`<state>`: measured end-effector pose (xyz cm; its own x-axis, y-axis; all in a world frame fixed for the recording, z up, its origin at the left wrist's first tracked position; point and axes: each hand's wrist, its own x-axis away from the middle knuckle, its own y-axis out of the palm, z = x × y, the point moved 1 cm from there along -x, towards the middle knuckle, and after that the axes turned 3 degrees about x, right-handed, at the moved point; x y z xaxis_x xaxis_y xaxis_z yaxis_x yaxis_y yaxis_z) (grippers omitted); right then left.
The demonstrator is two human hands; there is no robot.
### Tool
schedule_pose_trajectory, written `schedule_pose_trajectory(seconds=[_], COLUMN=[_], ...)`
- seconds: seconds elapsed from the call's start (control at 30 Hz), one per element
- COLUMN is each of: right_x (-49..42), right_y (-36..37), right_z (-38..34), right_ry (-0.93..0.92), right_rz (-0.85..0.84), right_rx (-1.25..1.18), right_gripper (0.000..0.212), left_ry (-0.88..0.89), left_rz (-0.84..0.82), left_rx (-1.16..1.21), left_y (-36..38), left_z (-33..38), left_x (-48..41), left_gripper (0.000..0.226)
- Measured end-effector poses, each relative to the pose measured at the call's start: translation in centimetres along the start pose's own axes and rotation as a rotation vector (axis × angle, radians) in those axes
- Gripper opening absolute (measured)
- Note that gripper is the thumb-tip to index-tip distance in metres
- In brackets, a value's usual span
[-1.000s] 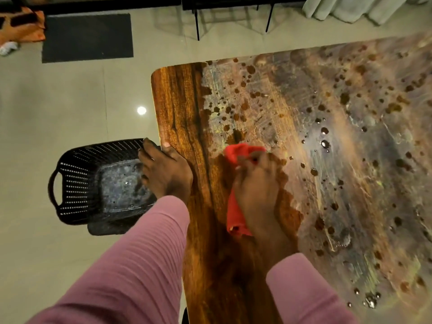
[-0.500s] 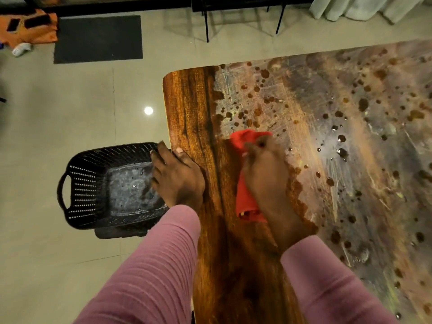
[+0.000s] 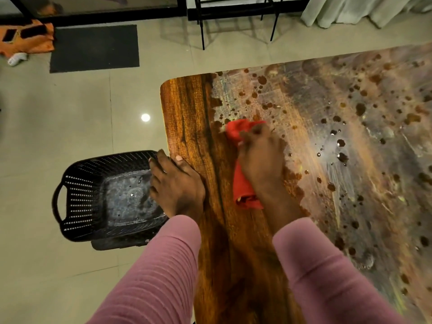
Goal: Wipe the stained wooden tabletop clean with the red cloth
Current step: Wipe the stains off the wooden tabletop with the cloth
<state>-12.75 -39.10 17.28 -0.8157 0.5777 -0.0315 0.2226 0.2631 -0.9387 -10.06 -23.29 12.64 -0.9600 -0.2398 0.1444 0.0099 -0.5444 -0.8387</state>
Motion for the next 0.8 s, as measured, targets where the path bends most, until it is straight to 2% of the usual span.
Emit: schedule_pose_trajectory(seconds=[0.1, 0.17, 0.33, 0.43, 0.5, 0.63, 0.73, 0.8], right_x=[-3.0, -3.7, -2.0, -1.7, -2.8, -6.3, -7.1, -6.4], right_y=[-0.5, -0.1, 1.8, 1.3, 0.6, -1.4, -0.6, 0.8], right_z=[1.3, -0.3, -5.0, -4.0, -1.8, 1.0, -1.6, -4.3], right_ry=[0.293, 0.308, -0.033, -0.176, -0.097, 0.283, 0.308, 0.205], right_rz=[0.12, 0.147, 0.056, 0.034, 0.054, 0.209, 0.206, 0.137], right_rx=[-0.079, -0.049, -0.079, -0.064, -0.072, -0.156, -0.218, -0.182], right_gripper=[0.029, 0.028, 0.032, 0.029, 0.027, 0.023, 0.02, 0.019], left_ry=[0.006, 0.005, -0.012, 0.002, 0.009, -0.003, -0.01, -0.011], left_rz=[-0.003, -0.009, -0.029, -0.026, -0.029, -0.05, -0.054, -0.057], left_rx=[-0.005, 0.004, 0.025, 0.03, 0.018, -0.001, -0.001, 0.001], left_y=[0.1, 0.1, -0.1, -0.1, -0.1, -0.2, -0.3, -0.5], left_z=[0.0, 0.0, -0.1, 0.0, 0.1, 0.1, 0.2, 0.3], left_x=[0.0, -0.1, -0.1, 0.0, 0.0, 0.0, 0.0, 0.2], left_gripper=[0.053, 0.053, 0.053, 0.053, 0.052, 0.052, 0.052, 0.052])
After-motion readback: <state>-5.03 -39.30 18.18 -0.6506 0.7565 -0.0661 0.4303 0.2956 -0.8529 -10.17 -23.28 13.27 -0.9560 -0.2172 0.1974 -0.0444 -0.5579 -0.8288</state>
